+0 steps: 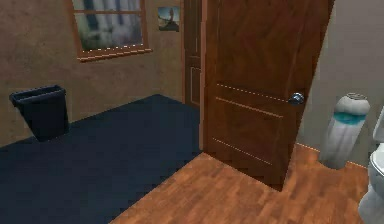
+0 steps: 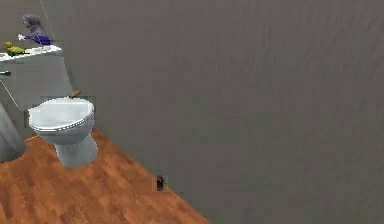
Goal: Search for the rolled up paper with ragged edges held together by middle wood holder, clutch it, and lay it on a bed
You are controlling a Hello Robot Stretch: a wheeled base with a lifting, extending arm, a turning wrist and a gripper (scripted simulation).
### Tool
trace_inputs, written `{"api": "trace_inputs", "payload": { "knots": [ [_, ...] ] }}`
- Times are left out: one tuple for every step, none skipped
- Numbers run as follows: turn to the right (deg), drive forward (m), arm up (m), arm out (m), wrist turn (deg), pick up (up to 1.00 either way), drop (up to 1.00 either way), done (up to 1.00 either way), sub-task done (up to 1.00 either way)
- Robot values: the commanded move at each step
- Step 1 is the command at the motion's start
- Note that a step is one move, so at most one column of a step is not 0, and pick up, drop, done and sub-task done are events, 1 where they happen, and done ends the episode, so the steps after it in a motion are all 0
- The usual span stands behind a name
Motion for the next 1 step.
{"api": "trace_inputs", "payload": {
  "knots": [
    [-12.0,0.00,0.00,0.00,0.0,0.00,0.00,0.00,0.00]
  ]
}}
